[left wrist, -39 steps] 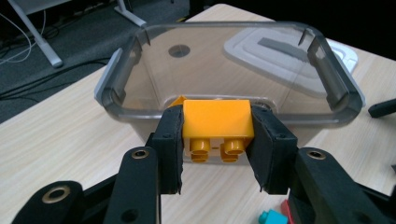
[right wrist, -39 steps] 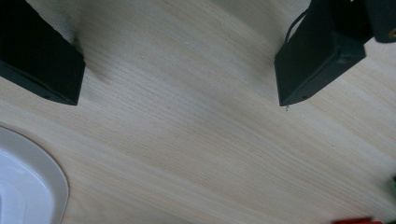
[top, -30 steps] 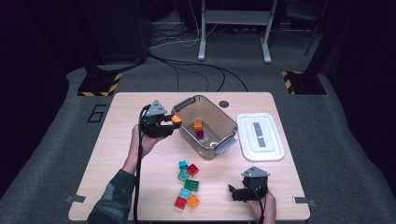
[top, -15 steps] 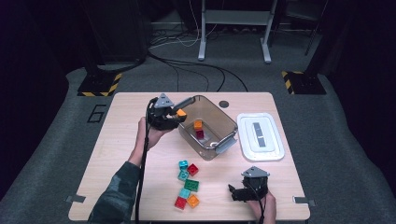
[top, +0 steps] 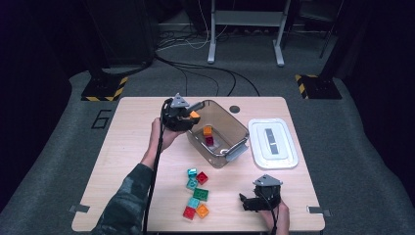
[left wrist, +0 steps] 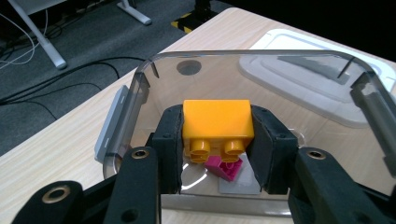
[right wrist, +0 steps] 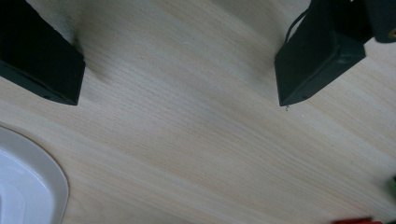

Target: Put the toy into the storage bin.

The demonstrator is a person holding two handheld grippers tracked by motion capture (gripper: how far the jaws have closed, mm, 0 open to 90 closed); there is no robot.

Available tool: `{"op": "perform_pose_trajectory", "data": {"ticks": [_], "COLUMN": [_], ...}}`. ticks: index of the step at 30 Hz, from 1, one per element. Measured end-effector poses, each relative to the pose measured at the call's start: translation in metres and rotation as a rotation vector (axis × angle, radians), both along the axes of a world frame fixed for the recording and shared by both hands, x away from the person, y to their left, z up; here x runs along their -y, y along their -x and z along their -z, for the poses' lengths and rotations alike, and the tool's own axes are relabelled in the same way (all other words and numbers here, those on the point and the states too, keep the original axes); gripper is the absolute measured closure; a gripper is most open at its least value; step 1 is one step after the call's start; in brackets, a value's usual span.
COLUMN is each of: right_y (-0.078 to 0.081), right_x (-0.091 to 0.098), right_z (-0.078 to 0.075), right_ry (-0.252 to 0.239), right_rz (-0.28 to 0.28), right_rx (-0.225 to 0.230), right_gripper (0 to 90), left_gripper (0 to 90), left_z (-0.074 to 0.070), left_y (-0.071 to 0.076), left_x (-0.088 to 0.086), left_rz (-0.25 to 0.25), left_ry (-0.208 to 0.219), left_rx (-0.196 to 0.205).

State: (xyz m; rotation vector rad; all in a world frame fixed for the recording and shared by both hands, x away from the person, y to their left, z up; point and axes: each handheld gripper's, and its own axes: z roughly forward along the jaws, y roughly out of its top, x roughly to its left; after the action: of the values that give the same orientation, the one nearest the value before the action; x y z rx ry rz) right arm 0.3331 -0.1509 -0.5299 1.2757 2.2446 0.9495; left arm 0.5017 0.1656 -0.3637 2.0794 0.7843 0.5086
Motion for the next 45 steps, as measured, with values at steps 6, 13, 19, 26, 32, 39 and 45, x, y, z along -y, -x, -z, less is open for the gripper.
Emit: {"op": "perform_pose_trajectory", "data": {"ticks": [6,13,19,26,32,39,45], "right_y": [0.0,0.0,0.0,0.0,0.0,0.0,0.0], "right_x": [0.0,0.0,0.0,0.0,0.0,0.0,0.0], "right_z": [0.0,0.0,0.0,0.0,0.0,0.0,0.0], "right_ry": [0.0,0.0,0.0,0.001,0.0,0.002,0.002], "right_rz": [0.0,-0.001,0.0,-0.003,0.0,-0.005,-0.005], "right_rx": [0.0,0.001,0.001,0.0,0.001,0.001,0.0], "right_gripper": [0.8,0.8,0.8,0.8,0.8,0.8,0.8], "left_gripper": [58.7,58.6,58.5,39.5,25.0,18.3,15.2], "left_z": [0.006,0.011,0.015,0.015,0.009,0.006,0.005], "left_y": [-0.01,-0.02,-0.026,-0.025,-0.012,0.006,0.027], "left_x": [0.004,0.005,0.007,0.003,-0.005,-0.016,-0.025], "left_rz": [-0.013,-0.025,-0.026,-0.047,-0.046,-0.035,-0.031], "left_ry": [-0.006,-0.022,-0.034,-0.012,0.004,0.001,-0.002], "left_rx": [-0.019,-0.035,-0.054,-0.083,-0.065,-0.047,-0.026]}}
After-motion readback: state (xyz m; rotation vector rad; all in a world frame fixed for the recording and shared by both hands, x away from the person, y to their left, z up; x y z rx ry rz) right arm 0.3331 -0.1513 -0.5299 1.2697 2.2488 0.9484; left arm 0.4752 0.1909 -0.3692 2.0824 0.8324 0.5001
